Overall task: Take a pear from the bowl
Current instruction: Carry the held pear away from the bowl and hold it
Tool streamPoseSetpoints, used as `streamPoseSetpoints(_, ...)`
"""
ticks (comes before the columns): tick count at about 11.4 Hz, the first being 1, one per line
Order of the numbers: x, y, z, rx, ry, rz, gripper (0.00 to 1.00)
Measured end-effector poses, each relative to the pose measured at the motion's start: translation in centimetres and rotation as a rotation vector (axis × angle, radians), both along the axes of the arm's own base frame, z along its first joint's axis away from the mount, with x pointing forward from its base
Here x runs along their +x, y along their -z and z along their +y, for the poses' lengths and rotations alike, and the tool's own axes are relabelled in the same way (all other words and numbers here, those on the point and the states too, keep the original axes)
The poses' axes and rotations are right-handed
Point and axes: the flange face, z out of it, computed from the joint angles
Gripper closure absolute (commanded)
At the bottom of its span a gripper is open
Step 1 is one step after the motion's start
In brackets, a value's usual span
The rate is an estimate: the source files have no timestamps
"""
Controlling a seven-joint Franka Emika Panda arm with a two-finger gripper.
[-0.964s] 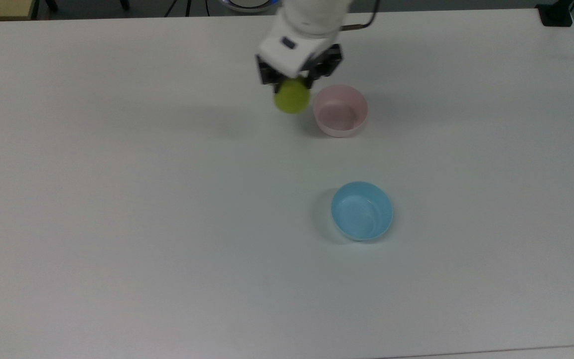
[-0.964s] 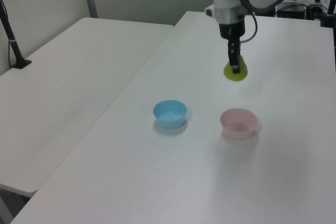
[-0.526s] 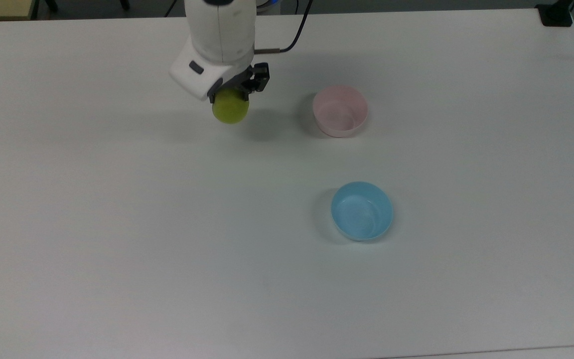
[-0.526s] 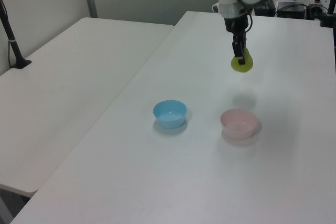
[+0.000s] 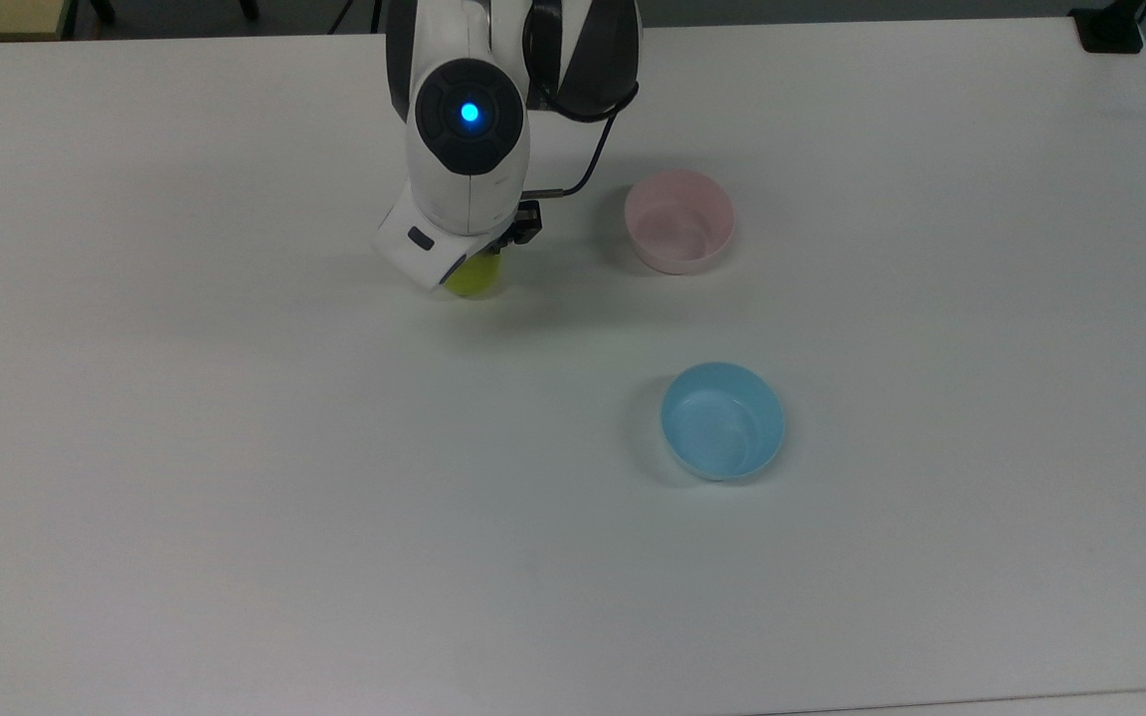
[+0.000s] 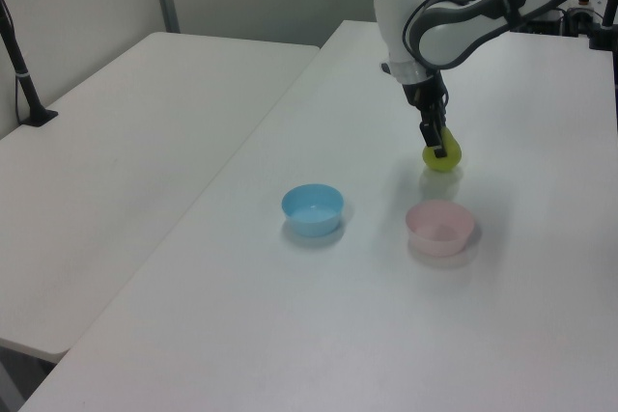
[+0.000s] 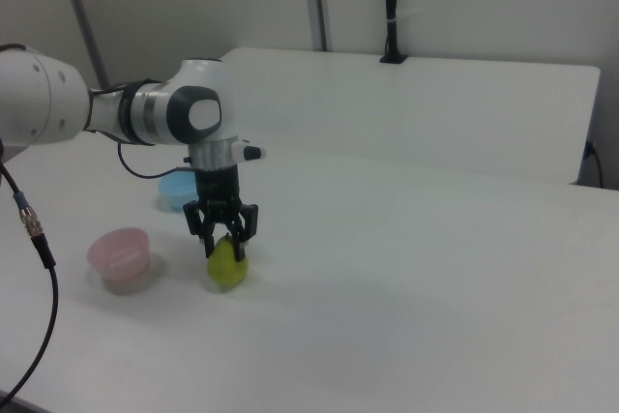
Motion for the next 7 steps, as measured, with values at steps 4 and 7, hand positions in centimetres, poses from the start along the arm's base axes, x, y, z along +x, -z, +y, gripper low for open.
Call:
streamPoseSetpoints(4,0.4,-0.8,-0.2,-0.003,0.000,-0.021,0.00)
streamPoseSetpoints(7,0.4,-8.8,-1.6,0.011,0.026,-0.156,0.00)
